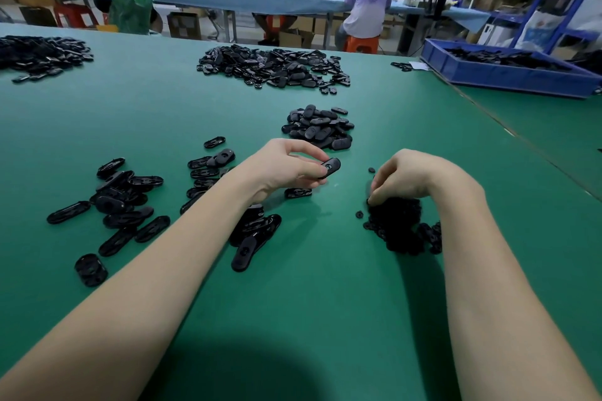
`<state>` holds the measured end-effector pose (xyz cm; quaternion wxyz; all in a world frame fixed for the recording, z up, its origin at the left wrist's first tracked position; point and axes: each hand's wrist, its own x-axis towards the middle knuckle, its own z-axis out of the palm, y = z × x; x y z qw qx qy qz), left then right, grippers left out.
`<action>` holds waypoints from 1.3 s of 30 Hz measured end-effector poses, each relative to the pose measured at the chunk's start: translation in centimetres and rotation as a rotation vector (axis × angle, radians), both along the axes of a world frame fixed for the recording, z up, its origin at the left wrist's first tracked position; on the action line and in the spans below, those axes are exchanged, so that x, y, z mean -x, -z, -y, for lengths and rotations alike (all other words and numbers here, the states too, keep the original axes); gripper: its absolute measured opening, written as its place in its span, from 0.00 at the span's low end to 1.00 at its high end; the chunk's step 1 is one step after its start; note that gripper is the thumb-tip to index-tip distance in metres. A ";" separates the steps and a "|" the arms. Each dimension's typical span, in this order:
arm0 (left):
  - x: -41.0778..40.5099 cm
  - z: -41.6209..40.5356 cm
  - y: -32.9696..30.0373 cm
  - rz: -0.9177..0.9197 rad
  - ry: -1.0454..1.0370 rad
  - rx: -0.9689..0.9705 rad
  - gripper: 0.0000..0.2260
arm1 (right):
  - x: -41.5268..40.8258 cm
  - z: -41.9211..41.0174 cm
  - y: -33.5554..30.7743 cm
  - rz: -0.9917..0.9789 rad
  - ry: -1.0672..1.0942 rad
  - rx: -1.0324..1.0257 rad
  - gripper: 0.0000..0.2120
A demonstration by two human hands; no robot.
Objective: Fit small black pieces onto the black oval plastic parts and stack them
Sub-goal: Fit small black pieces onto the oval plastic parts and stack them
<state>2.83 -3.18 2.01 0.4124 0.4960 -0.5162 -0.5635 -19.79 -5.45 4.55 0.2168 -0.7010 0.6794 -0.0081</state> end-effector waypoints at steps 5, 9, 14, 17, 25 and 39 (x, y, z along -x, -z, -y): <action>0.0 0.0 0.1 0.003 -0.010 -0.011 0.11 | -0.1 0.0 0.3 0.057 -0.011 0.029 0.04; 0.2 -0.1 0.0 0.041 0.014 0.012 0.14 | -0.3 0.1 0.3 0.106 -0.017 0.050 0.05; 0.4 -0.1 0.2 0.002 0.014 -0.004 0.10 | -0.2 -0.1 0.3 0.224 -0.039 0.068 0.03; 0.6 -0.2 0.2 0.013 -0.003 -0.020 0.06 | -0.3 -0.4 -0.1 0.398 -0.070 0.032 0.04; 0.7 -0.1 0.1 -0.009 -0.075 0.022 0.05 | -1.2 -0.7 -0.4 0.709 -0.093 0.036 0.03; 0.8 -0.4 -0.2 -0.046 -0.084 0.133 0.11 | -1.5 -0.4 -0.1 0.761 0.019 0.104 0.03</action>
